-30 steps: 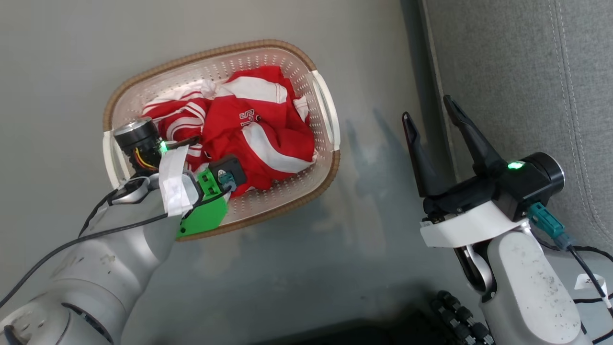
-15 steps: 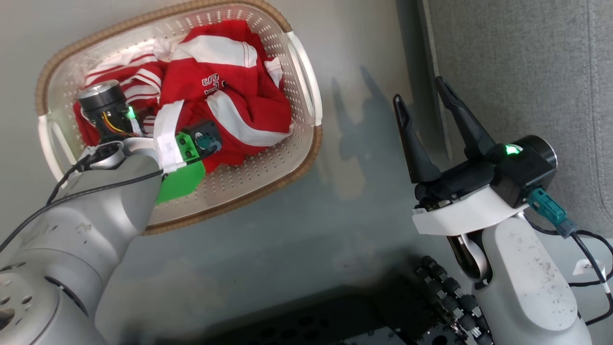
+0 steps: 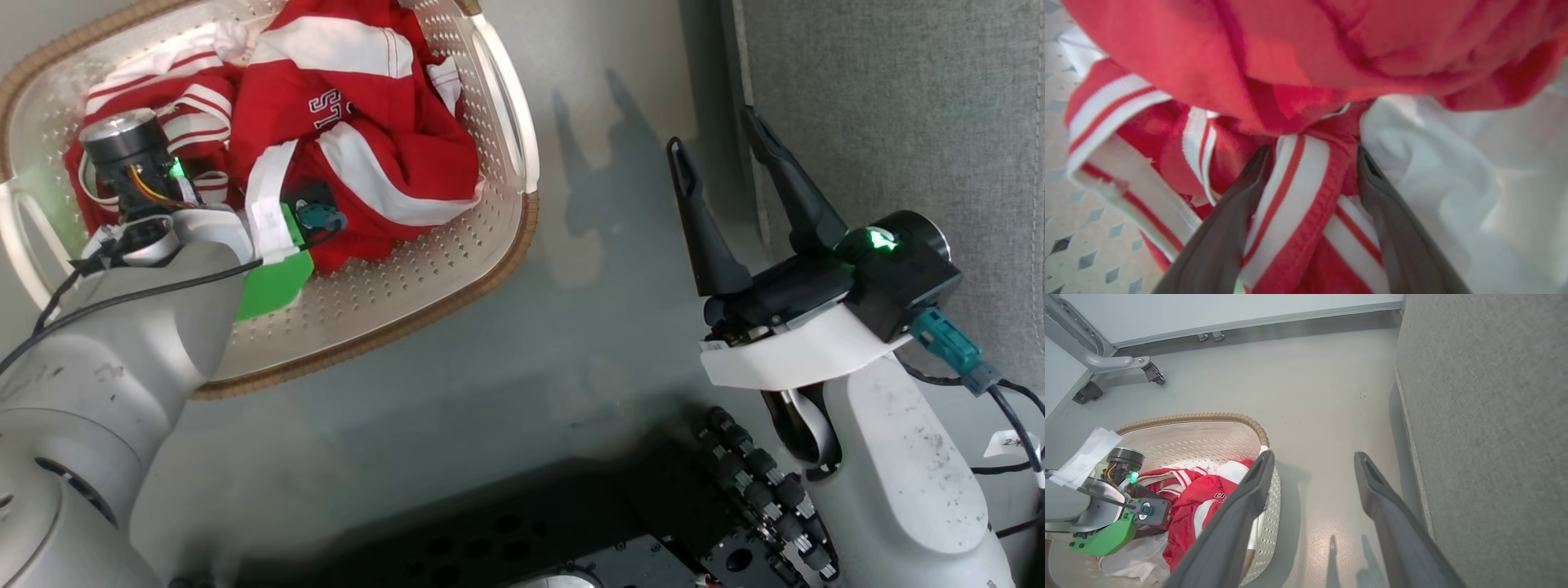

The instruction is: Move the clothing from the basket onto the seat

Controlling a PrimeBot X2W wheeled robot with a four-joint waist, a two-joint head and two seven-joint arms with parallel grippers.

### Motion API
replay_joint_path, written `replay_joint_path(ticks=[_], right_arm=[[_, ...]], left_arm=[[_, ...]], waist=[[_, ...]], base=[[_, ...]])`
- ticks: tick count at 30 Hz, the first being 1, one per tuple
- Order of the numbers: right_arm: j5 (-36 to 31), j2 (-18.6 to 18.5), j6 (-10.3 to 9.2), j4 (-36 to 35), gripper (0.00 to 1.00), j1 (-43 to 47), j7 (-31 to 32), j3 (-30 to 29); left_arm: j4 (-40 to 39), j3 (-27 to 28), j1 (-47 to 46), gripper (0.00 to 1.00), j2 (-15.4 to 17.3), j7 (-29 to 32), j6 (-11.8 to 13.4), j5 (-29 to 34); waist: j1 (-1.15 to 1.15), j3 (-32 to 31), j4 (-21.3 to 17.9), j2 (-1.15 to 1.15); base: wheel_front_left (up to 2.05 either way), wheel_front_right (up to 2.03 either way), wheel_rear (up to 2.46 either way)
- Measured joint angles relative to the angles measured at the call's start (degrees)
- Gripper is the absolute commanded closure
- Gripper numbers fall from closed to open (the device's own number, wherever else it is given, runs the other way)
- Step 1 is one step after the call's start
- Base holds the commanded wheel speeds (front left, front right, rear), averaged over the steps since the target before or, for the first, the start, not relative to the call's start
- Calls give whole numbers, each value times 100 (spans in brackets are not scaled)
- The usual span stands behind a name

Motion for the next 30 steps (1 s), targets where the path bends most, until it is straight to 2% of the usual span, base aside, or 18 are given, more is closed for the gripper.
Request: replay_joint_path(ticks=[7,8,9,10,19,25,30], right_arm=[[97,-2,0,-42,0,-96,0,1],[103,-2,0,-44,0,-96,0,12],[104,-1,0,-45,0,-97,0,21],[107,-2,0,-47,0,-99,0,32],[102,0,0,34,0,-120,0,18],[-36,1,0,164,0,-88,0,-85],[-166,1,0,314,0,109,1,-120]], left_arm=[[34,-2,-113,0,135,168,0,118],[38,-1,-113,66,144,186,0,118],[38,-3,-114,90,146,185,0,122],[43,-2,-120,100,154,177,0,134],[-19,-3,-188,100,34,-240,0,78],[-197,10,-135,100,-154,-643,0,-415],[-337,428,315,100,-301,-1170,0,-1133]], waist=[[0,147,-31,0],[0,154,-33,0],[0,156,-36,0],[0,157,-40,0],[0,-51,2,0],[0,-413,77,0],[0,-863,159,0]], base=[[0,0,0],[0,0,0],[0,0,0],[0,0,0],[0,0,0],[0,0,0],[0,0,0]])
